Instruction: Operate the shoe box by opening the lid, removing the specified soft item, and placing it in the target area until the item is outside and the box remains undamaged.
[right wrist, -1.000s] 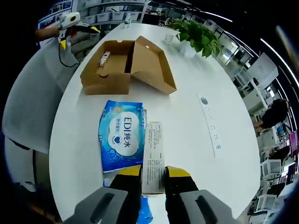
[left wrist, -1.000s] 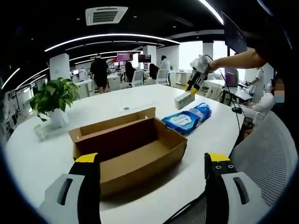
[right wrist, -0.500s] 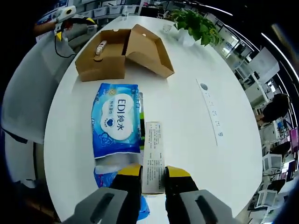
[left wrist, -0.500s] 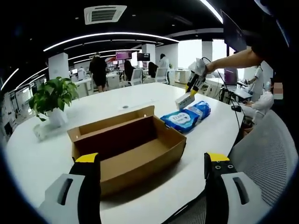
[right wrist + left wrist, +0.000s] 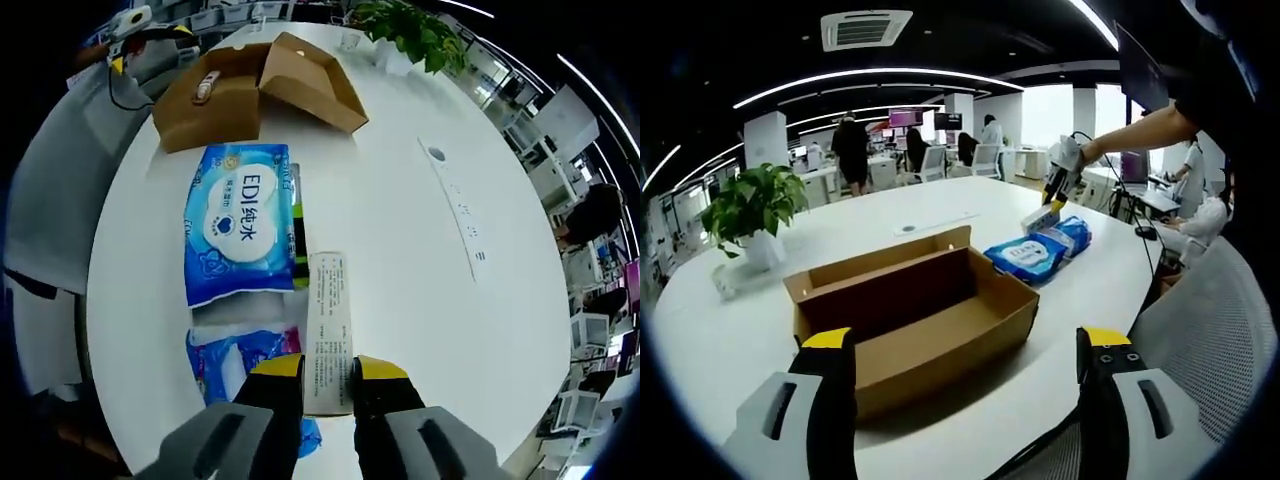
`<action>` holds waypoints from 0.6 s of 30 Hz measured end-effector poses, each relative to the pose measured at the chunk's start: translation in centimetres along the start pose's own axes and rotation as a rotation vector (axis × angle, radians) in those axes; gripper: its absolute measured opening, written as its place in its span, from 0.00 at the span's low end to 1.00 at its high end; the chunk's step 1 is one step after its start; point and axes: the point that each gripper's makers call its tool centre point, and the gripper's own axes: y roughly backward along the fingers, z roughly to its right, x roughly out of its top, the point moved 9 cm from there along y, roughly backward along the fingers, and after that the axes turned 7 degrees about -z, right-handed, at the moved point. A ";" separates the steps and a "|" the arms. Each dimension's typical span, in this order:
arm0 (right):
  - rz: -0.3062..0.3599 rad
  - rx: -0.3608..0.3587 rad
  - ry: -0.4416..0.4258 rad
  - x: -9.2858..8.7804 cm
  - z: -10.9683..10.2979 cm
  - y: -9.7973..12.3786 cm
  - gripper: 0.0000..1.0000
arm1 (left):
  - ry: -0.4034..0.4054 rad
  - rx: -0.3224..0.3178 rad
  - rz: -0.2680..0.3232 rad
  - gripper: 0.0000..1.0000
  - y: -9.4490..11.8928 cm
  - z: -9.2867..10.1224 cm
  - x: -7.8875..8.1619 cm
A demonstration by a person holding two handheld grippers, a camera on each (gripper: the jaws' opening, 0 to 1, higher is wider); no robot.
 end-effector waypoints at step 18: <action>-0.087 -0.007 0.060 -2.7 0.8 -1.2 0.15 | 0.001 0.007 -0.006 0.94 0.1 -0.2 -0.2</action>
